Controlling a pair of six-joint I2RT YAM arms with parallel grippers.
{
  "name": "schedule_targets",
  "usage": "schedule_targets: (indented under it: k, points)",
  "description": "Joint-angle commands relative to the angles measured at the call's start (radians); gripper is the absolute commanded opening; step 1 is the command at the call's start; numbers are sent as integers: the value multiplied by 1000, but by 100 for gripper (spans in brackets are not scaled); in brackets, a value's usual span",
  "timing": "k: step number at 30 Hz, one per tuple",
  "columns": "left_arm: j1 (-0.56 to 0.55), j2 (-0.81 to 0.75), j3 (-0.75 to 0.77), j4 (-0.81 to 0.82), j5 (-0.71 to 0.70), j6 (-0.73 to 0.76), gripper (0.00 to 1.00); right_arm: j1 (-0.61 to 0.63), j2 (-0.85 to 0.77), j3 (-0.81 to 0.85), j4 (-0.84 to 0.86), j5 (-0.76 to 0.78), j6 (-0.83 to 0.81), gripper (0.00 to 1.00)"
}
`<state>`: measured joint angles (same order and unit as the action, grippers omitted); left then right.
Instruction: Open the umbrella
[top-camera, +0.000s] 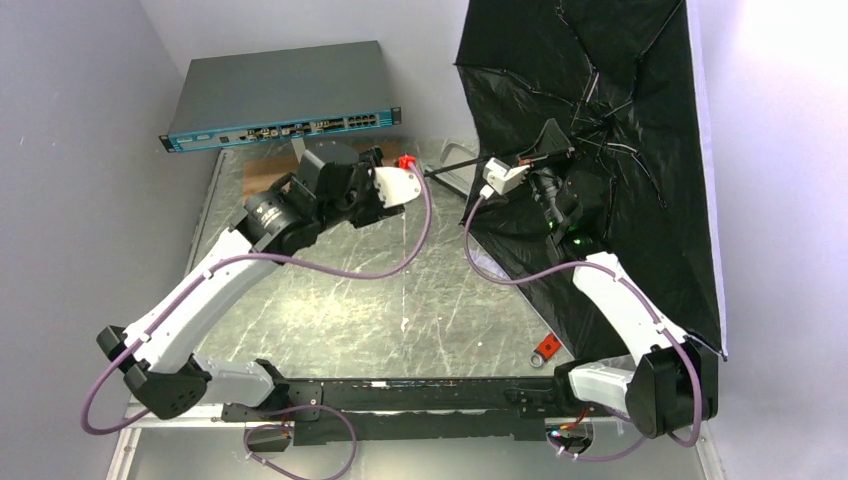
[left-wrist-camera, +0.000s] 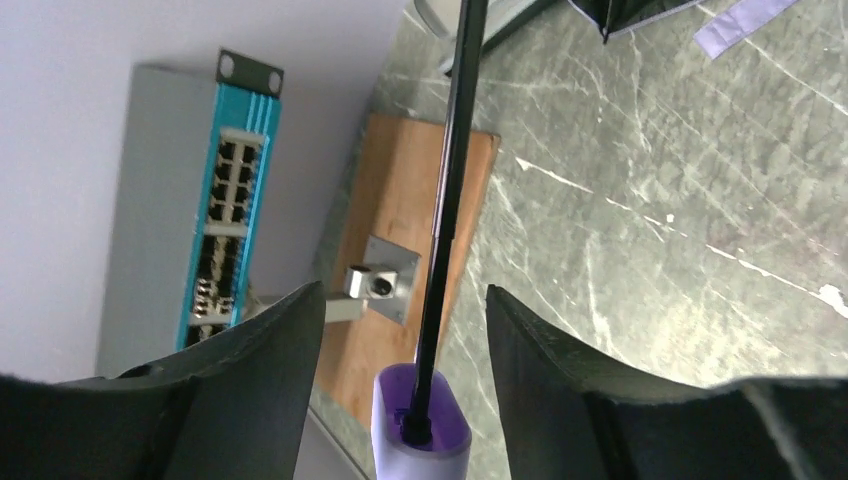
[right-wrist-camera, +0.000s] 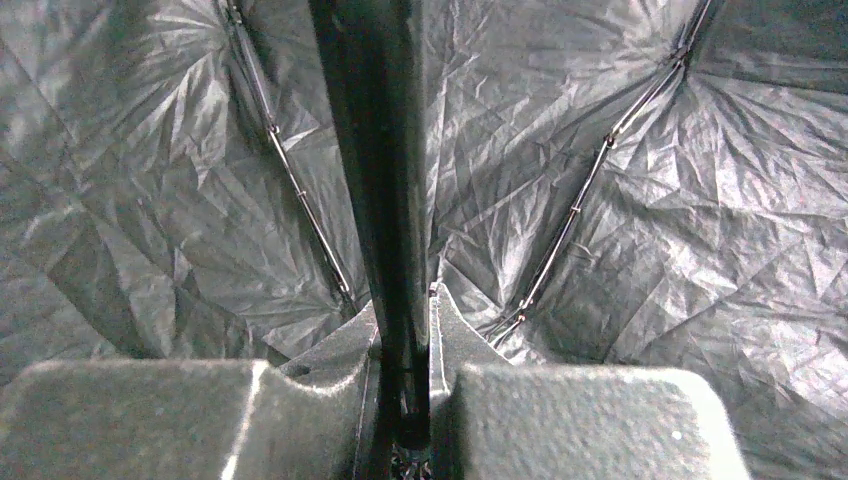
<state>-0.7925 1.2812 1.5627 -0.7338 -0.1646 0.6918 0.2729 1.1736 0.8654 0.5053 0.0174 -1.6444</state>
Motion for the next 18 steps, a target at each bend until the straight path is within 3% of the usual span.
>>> schedule_targets:
  k: [1, 7, 14, 18]
  points:
    - [44, 80, 103, -212, 64, -109, 65, 1, 7, 96, 41, -69, -62, 0]
    - [59, 156, 164, -267, 28, -131, 58, -15, 12, 149, 7, -146, -124, 0]
    - [59, 153, 104, -288, 40, -172, 23, -78, 56, 243, -13, -188, -164, 0]
    - [59, 99, -38, -277, 47, -190, 15, -147, 76, 258, -12, -212, -201, 0]
